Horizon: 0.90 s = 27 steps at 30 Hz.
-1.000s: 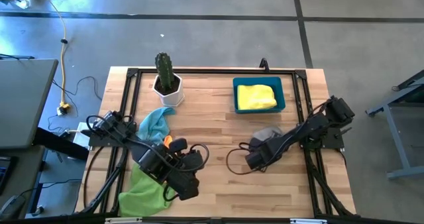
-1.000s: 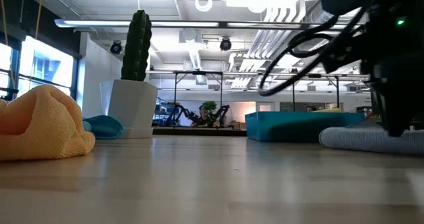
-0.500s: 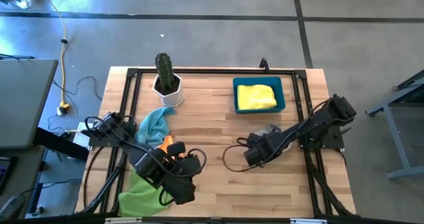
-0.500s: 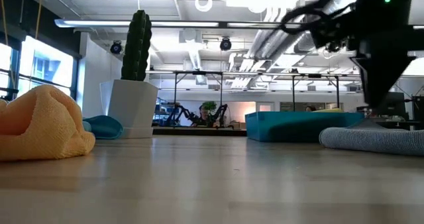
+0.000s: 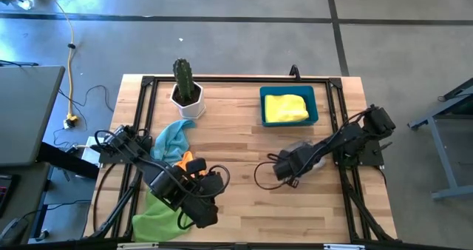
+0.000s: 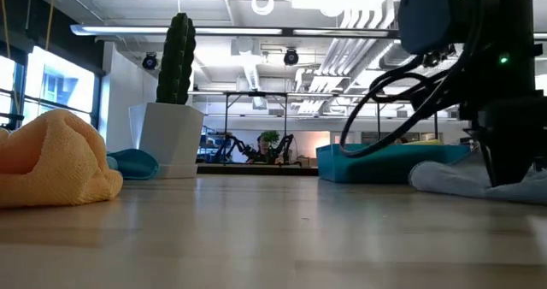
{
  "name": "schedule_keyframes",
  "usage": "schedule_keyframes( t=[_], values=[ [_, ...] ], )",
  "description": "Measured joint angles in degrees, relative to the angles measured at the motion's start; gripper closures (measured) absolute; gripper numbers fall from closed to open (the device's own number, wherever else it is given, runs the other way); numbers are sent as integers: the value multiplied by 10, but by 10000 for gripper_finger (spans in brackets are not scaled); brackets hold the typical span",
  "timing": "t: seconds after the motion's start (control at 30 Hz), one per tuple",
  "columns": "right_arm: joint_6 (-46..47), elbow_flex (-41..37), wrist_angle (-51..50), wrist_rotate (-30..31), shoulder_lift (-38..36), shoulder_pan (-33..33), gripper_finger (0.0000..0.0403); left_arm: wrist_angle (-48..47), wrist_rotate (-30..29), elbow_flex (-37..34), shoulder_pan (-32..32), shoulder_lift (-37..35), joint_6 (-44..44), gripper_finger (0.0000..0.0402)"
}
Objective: Fold microfiber towels
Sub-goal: Put the folded gray microfiber cloth into the blue bin
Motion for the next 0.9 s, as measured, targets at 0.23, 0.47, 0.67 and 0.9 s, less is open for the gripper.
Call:
schedule_keyframes(
  t=[0.23, 0.47, 0.67, 0.9],
  values=[
    [-15, -6, 177, -11, -1, -6, 303, 0, 2, 0, 0, 0, -1, 312],
    [-87, -6, 421, -4, -6, -27, 303, 0, 2, 0, 1, 0, -1, 312],
    [-155, 8, 347, -43, -72, -36, 302, 4, -6, 0, 1, 0, -1, 312],
    [-223, 9, 151, -58, -154, -3, 281, 60, -66, 0, 4, 5, -1, 312]
  ],
)
